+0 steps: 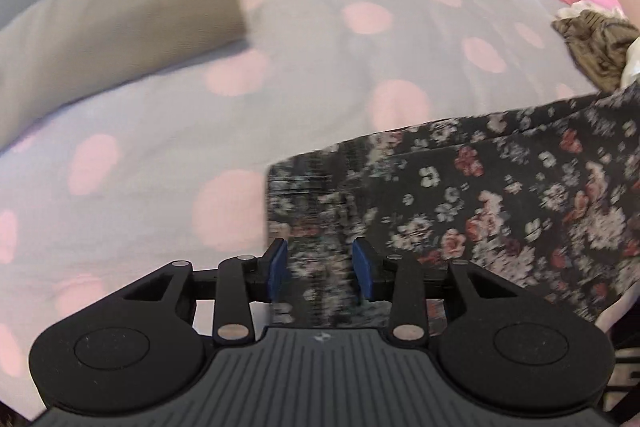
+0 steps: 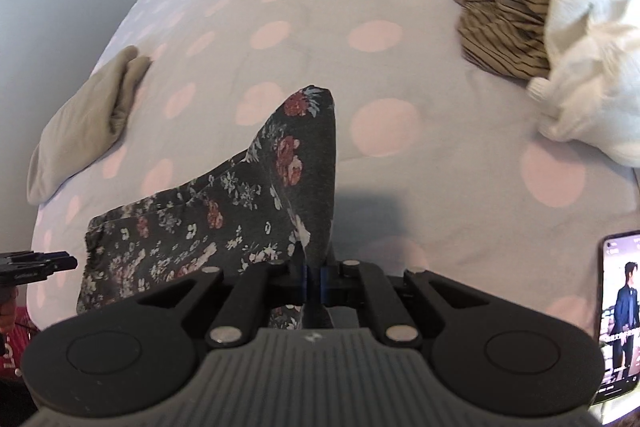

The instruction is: Fold clothes

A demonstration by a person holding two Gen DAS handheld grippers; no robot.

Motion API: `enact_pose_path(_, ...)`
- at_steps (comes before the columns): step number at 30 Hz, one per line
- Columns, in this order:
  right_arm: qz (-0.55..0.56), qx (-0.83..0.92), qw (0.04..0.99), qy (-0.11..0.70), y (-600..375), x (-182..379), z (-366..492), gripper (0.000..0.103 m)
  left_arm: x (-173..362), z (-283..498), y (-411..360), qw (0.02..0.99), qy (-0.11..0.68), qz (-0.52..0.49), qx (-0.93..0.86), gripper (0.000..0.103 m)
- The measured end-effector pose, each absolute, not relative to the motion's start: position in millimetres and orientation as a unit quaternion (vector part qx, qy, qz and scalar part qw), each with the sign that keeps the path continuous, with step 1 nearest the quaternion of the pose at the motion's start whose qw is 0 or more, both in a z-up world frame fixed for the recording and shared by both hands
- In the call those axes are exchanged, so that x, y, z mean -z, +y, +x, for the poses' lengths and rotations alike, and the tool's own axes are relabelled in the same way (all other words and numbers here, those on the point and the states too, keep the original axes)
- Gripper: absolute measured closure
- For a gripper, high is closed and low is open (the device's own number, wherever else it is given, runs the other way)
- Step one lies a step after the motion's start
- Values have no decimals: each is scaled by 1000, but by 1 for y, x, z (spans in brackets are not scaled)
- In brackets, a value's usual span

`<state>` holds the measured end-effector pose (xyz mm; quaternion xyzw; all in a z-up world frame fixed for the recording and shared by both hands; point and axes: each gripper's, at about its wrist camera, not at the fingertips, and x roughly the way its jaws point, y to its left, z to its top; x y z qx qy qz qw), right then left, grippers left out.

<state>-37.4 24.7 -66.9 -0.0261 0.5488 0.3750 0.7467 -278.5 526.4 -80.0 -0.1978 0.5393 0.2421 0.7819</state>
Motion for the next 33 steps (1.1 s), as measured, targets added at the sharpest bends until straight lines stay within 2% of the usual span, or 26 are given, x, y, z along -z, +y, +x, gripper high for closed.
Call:
enact_pose_path(1, -25, -372, 747, 551, 21, 70, -34, 97, 83, -274, 524, 780, 542, -201, -238, 62)
enact_pose_path(10, -59, -374, 755, 535, 20, 100, -41, 95, 119, -243, 512, 758, 563, -250, -216, 62)
enact_pose_path(15, -117, -350, 801, 471, 22, 110, -74, 84, 129, -244, 503, 764, 561, -237, -213, 61)
enact_pose_path(17, -149, -334, 822, 436, 24, 115, -90, 72, 129, -244, 500, 767, 560, -228, -216, 62)
enact_pose_path(19, -176, -319, 837, 408, 25, 120, -100, 72, 129, -244, 497, 766, 558, -229, -221, 68)
enact_pose_path(24, -221, -308, 853, 358, 26, 127, -110, 70, 127, -240, 484, 767, 557, -205, -244, 71)
enact_pose_path(28, -229, -309, 867, 318, 30, 118, -116, 68, 123, -238, 479, 766, 556, -193, -260, 77)
enact_pose_path(33, -213, -332, 868, 301, 32, 108, -121, 60, 118, -239, 478, 767, 554, -184, -268, 85)
